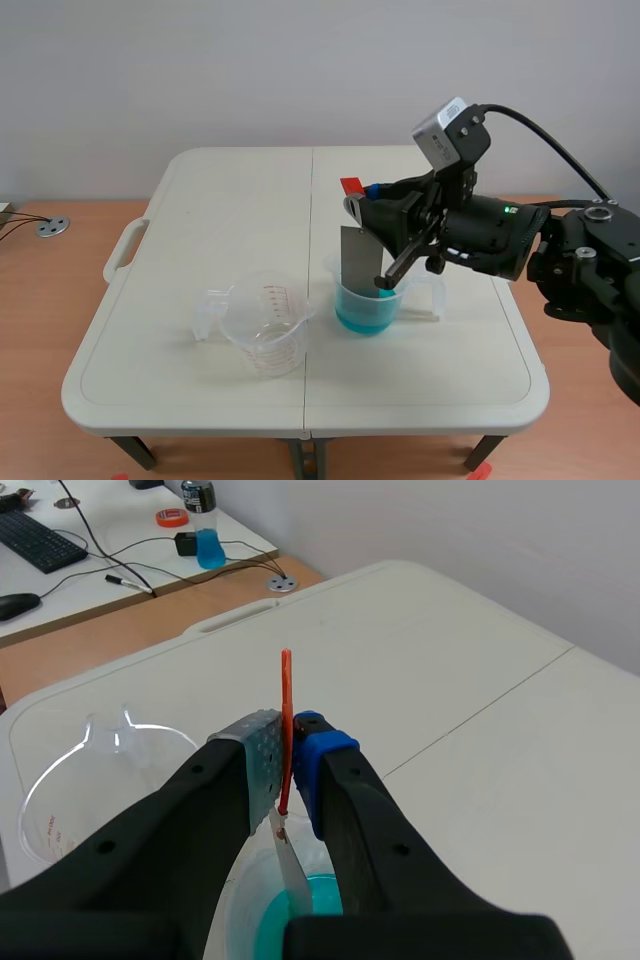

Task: Hold the metal plate by the orange handle, dip it into the blue solution, take it out and point at it, then put the plate back in the beaker on the left.
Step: 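Lower the plate into the blue solution, then hold the plate still in the solution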

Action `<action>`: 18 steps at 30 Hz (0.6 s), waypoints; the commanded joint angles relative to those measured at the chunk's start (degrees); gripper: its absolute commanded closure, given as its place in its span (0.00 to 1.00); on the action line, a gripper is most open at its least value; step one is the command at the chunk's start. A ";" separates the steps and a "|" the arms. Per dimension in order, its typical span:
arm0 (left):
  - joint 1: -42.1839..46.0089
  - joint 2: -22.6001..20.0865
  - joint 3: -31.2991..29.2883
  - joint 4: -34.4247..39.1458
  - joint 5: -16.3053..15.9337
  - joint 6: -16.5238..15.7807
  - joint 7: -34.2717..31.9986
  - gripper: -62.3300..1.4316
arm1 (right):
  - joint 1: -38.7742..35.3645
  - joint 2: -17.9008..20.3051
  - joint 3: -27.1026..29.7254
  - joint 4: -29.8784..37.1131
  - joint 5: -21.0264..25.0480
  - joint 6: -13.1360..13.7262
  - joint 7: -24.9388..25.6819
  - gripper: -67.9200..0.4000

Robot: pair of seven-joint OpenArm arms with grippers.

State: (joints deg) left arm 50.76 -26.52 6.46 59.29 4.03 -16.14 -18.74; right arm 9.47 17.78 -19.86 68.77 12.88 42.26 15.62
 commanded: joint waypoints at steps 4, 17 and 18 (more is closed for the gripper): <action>0.13 -0.02 -0.42 0.79 -0.31 -0.04 -0.72 0.93 | 1.18 0.31 0.28 0.79 0.48 0.46 0.90 0.98; -1.42 -0.02 -0.42 -0.42 -0.31 -0.07 2.29 0.93 | 1.18 0.31 0.28 0.79 0.33 0.46 1.31 0.98; -1.42 -0.02 -0.42 -0.42 -0.31 -0.07 2.27 0.93 | 1.18 0.31 0.28 0.79 0.33 0.46 1.31 0.98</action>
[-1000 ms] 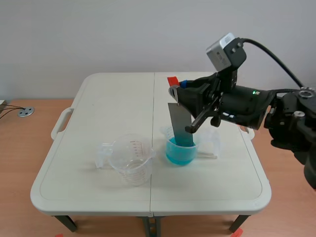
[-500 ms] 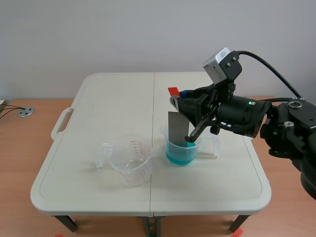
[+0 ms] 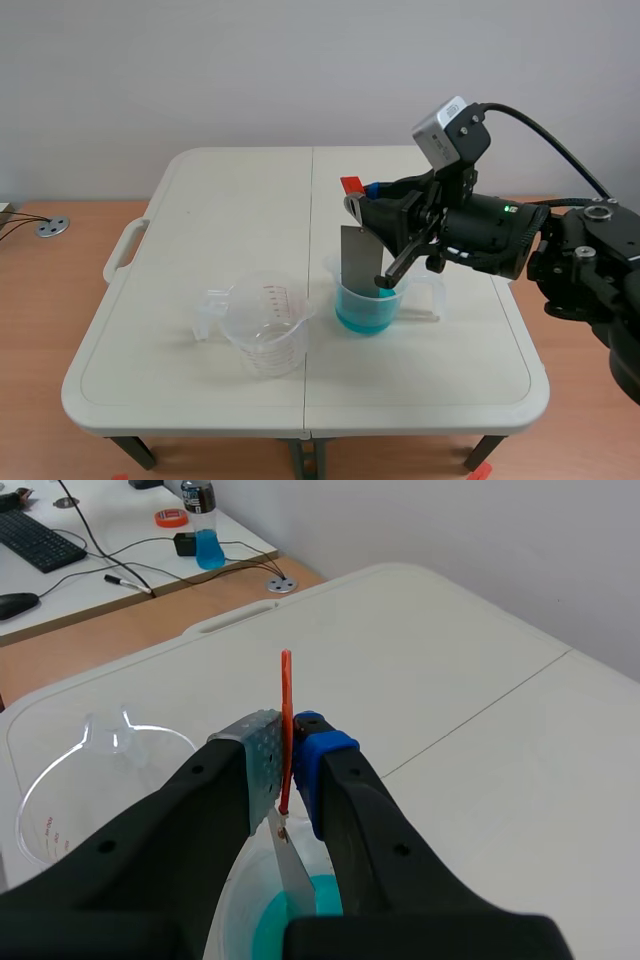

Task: Hold the metal plate by the orange handle, dip it into the blue solution, take it out and point at it, then put the plate back in the beaker on the left.
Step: 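Hold the plate still in the solution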

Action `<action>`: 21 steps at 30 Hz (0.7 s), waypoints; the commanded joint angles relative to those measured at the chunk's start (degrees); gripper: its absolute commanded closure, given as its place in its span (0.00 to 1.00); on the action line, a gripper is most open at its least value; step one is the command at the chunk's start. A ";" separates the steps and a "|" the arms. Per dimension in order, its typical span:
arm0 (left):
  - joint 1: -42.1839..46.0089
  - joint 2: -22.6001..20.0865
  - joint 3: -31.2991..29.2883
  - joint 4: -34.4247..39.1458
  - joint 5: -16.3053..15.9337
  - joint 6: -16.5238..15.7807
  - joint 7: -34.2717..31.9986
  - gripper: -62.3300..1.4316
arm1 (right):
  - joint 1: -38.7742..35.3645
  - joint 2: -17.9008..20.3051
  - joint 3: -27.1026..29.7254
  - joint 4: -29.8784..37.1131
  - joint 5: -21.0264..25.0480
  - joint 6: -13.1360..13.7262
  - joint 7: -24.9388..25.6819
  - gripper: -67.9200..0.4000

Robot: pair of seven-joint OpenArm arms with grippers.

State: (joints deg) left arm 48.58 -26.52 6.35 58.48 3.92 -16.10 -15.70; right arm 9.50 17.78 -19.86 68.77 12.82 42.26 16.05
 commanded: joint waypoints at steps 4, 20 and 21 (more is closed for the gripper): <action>0.76 -0.02 -0.31 0.39 -0.20 -0.11 -0.76 0.93 | 1.16 0.31 0.28 0.79 0.39 0.46 1.09 0.98; 0.74 -0.02 -0.31 0.39 -0.20 -0.11 -0.81 0.93 | 1.18 0.31 0.28 0.79 0.39 0.46 1.73 0.98; 0.74 -0.02 -0.31 0.39 -0.20 -0.11 -0.81 0.93 | 1.18 0.31 0.28 0.79 0.39 0.46 1.73 0.98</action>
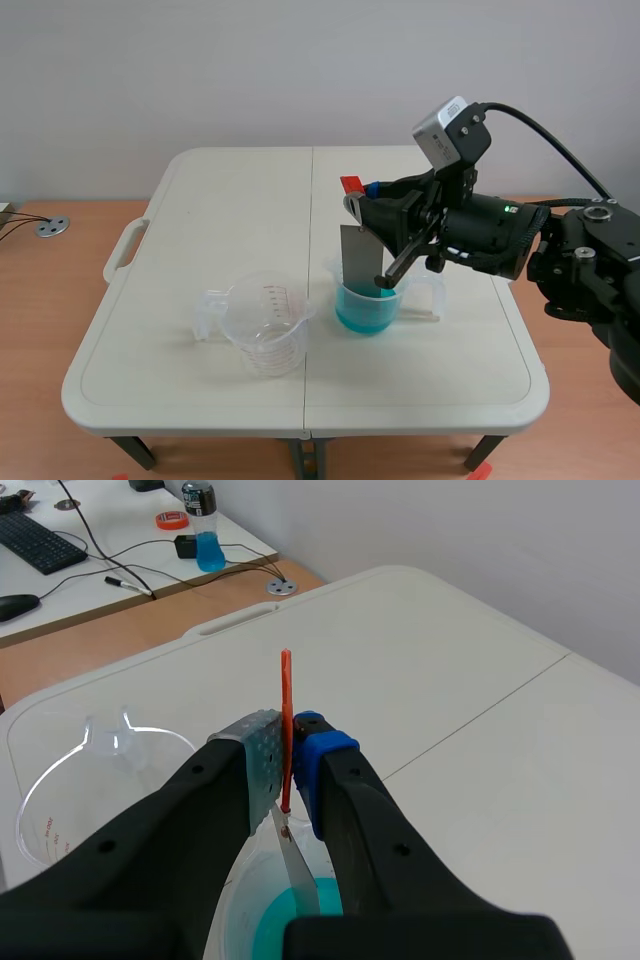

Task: Hold the metal plate by the orange handle, dip it into the blue solution, take it out and point at it, then put the plate back in the beaker on the left.
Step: 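Hold the plate still in the solution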

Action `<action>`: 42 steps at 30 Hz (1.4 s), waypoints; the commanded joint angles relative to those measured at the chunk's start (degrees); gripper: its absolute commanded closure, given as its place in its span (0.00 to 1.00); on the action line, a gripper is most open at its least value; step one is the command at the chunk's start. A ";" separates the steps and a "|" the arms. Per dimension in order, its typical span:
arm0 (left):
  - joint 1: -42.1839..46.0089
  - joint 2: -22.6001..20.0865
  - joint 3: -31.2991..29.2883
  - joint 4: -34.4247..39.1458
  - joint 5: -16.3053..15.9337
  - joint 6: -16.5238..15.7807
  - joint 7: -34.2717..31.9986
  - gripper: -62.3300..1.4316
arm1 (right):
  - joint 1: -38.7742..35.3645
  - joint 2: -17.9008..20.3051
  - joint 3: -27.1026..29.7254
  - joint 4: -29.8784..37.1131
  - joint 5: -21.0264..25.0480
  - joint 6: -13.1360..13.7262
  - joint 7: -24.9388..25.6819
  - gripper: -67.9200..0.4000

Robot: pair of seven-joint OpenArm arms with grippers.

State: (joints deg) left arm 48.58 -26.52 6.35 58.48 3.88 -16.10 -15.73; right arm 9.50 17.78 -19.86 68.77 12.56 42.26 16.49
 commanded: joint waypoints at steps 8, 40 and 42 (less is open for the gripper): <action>0.74 -0.02 -0.31 0.39 -0.15 -0.11 -0.79 0.93 | 1.18 0.31 0.28 0.79 0.66 0.46 1.29 0.98; -0.04 0.00 -0.31 0.35 -0.15 -0.09 -0.70 0.93 | 1.09 2.78 0.35 2.78 1.14 0.46 6.38 0.98; -0.04 0.00 -0.31 0.35 -0.15 -0.09 -0.68 0.93 | 1.07 3.04 0.35 3.82 1.11 0.46 6.36 0.98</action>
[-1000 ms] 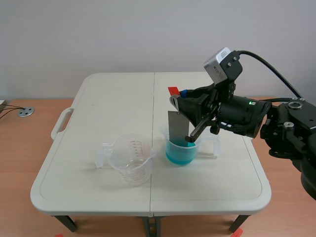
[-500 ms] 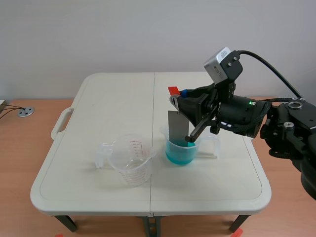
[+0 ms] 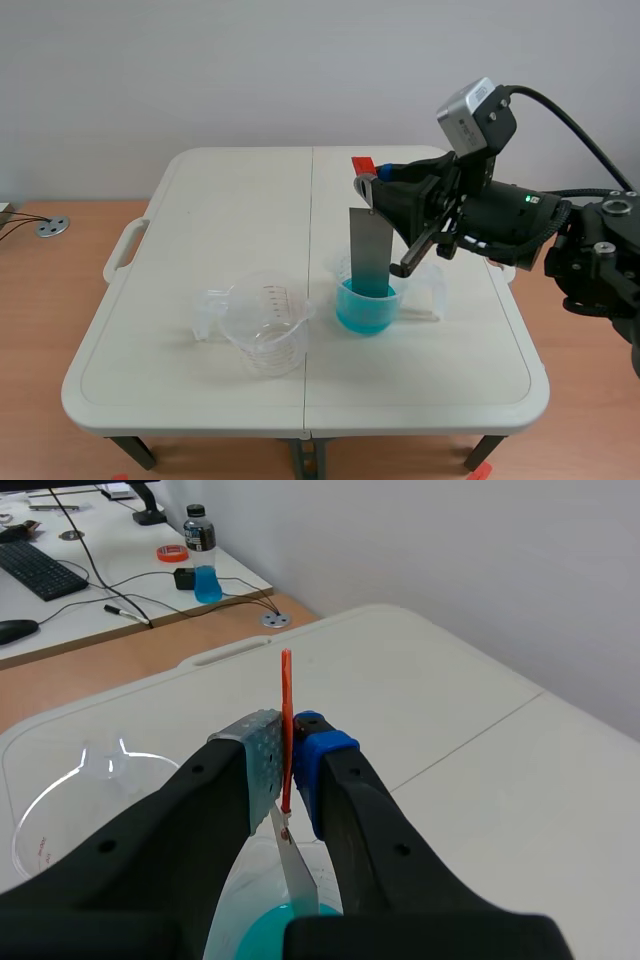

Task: Hold the metal plate by the orange handle, dip it into the blue solution, take it out and point at it, then put the plate back in the beaker on the left.
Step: 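Hold the plate still in the solution, then raise the plate and point at it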

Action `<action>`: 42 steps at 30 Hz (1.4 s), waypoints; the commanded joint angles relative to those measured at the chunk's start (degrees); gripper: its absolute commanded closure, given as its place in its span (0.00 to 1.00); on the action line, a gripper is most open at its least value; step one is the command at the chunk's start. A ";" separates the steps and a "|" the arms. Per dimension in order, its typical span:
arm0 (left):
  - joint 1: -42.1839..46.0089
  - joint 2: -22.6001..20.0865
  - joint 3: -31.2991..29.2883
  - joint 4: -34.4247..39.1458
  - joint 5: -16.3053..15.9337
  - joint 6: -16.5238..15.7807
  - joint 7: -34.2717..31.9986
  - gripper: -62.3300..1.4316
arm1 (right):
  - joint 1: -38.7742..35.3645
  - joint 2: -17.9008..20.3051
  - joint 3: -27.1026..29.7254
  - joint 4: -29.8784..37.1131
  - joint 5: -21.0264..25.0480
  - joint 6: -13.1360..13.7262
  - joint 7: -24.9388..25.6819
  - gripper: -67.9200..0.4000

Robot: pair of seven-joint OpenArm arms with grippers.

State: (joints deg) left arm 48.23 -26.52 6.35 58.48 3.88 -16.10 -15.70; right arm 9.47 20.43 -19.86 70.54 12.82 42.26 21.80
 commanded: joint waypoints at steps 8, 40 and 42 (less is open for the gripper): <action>0.31 0.00 -0.31 0.35 -0.15 -0.09 -0.74 0.93 | 0.70 2.36 0.39 7.96 1.42 0.46 1.05 0.98; -2.80 -5.66 -25.29 10.58 -7.96 -0.33 -5.53 0.93 | 0.70 8.92 5.38 24.98 19.56 0.46 -11.91 0.97; -4.94 -6.54 -25.29 11.30 -7.96 -0.79 -5.53 0.93 | 0.68 8.92 5.73 25.31 20.24 0.46 -12.66 0.97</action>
State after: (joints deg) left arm 44.58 -32.69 -19.16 68.97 -3.70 -16.71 -20.62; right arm 9.47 28.77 -14.92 94.70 31.70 42.39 8.43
